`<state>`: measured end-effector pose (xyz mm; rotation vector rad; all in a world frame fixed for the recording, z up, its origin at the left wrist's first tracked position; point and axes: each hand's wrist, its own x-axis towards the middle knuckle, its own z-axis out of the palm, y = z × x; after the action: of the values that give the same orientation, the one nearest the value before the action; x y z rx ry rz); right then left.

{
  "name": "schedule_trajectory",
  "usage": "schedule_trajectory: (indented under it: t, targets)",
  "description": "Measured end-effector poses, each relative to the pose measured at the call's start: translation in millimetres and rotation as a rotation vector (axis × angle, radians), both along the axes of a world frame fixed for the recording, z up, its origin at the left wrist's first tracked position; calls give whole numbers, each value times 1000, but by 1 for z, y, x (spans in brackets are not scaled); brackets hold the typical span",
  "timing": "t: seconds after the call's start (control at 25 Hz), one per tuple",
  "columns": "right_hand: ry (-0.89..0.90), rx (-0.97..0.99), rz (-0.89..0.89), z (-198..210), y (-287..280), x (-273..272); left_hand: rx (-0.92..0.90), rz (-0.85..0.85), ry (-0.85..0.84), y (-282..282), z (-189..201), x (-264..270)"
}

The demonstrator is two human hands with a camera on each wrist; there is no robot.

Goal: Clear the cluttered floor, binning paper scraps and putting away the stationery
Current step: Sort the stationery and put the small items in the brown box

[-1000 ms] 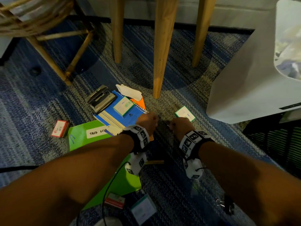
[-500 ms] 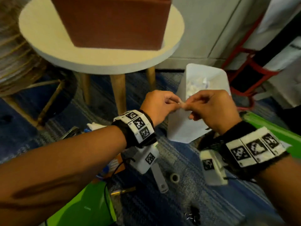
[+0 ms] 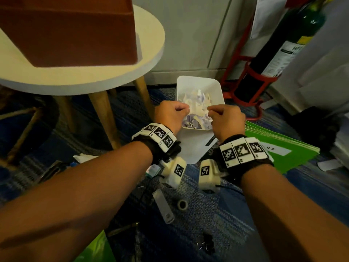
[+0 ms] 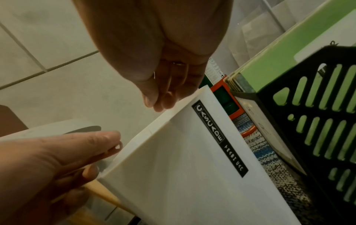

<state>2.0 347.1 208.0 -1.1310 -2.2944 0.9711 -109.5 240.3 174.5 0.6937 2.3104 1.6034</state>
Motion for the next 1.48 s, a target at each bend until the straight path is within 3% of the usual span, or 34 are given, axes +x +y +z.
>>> schedule_trajectory:
  t: [0.16, 0.32, 0.48, 0.64, 0.8, 1.0, 1.16, 1.28, 1.48]
  targets:
    - [56, 27, 1, 7, 3, 7, -166, -180, 80, -2, 4, 4]
    - [130, 45, 37, 15, -4, 13, -156, -255, 165, -19, 24, 5]
    - [75, 121, 300, 11, -42, 24, -255, -369, 346, -73, 54, -3]
    - [-97, 151, 633, -9, -90, 9, -525, -483, 457, -152, 56, -22]
    - [-205, 101, 805, -45, -131, -26, -765, -457, 393, -219, 22, -41]
    - [-488, 39, 952, -128, -184, -58, -1016, -346, 236, -306, -55, -59]
    - [-610, 1, 1060, -190, -222, -61, -1186, -303, 116, -363, -117, -58]
    - [-676, 65, 1132, -223, -240, -67, -1187, -225, -15, -391, -156, -64]
    - [-509, -42, 954, -269, -258, -94, -971, -284, -121, -393, -204, -48]
